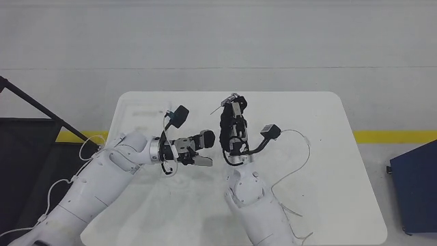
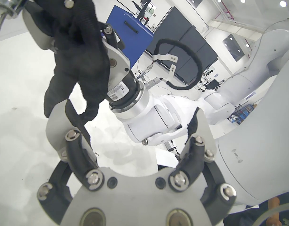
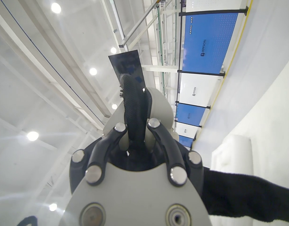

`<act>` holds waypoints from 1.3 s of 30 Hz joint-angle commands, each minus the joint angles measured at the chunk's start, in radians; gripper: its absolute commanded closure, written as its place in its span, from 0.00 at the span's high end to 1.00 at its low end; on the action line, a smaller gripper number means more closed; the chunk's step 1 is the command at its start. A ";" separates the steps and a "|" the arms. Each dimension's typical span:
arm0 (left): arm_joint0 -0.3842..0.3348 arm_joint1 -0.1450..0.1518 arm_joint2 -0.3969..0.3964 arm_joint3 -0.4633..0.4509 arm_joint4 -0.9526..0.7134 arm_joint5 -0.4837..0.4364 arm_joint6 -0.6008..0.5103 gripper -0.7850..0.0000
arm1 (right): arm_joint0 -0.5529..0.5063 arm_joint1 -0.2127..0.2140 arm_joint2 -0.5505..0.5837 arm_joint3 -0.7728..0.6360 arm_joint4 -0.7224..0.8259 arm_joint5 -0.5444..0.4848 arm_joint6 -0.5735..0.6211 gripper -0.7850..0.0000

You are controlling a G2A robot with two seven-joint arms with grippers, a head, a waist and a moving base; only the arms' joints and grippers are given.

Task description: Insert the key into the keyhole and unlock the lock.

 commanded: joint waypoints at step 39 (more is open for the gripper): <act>0.045 -0.067 -0.102 0.117 0.383 0.005 0.481 0.00 | 0.025 -0.018 -0.080 0.027 -0.058 0.062 -0.027 0.00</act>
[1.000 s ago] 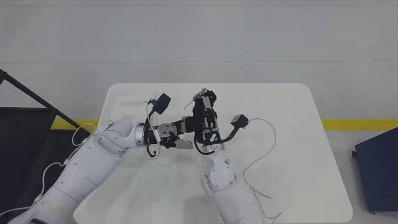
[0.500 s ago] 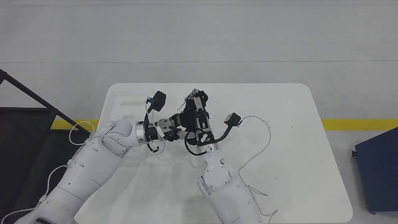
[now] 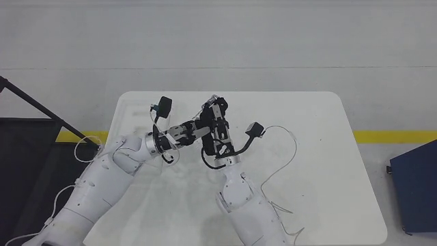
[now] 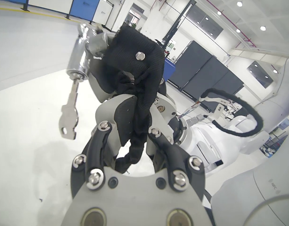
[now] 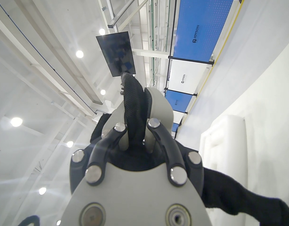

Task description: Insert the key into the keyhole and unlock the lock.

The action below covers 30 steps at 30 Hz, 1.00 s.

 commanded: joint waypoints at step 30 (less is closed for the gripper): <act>0.340 0.059 -0.269 -0.449 0.296 -0.005 0.188 0.00 | -0.075 0.036 0.129 -0.036 -0.034 0.033 -0.007 0.00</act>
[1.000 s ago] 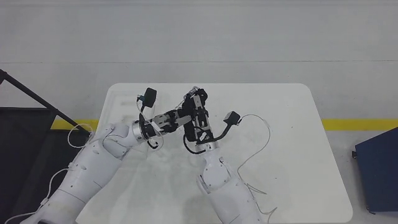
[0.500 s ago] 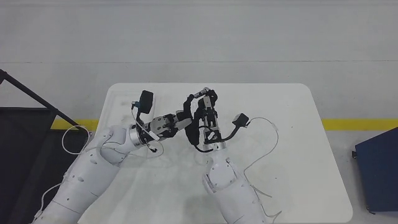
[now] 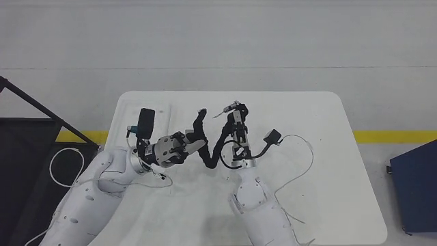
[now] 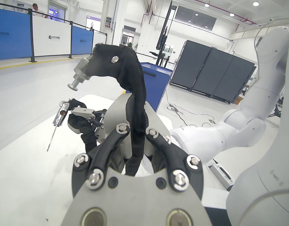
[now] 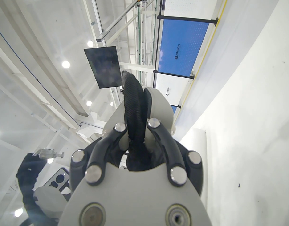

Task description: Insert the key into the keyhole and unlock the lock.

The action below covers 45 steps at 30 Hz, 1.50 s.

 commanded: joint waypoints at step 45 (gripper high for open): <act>-0.501 -0.165 0.495 0.577 -0.376 0.611 -0.583 1.00 | -0.142 0.055 0.075 -0.157 -0.022 0.145 0.108 0.00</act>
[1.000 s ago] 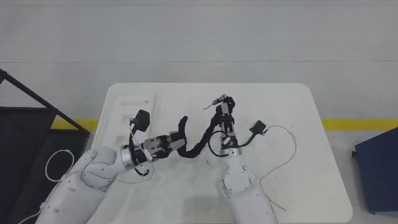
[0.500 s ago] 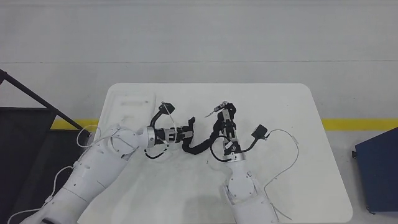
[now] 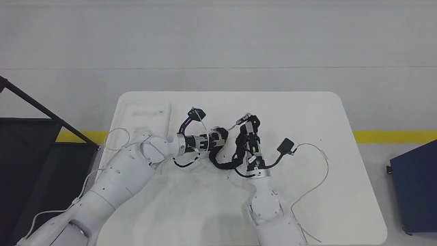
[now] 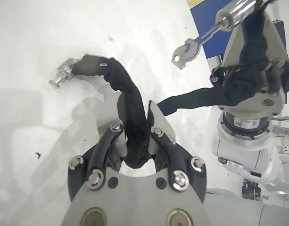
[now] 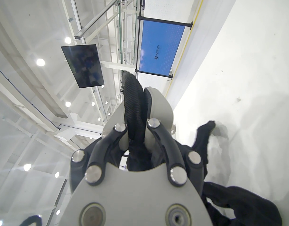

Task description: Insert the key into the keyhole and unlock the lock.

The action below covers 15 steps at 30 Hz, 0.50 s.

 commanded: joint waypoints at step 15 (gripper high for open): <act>0.192 0.079 -0.263 -0.272 0.047 -0.230 0.142 1.00 | -0.006 0.001 -0.027 -0.026 0.038 0.210 0.014 0.00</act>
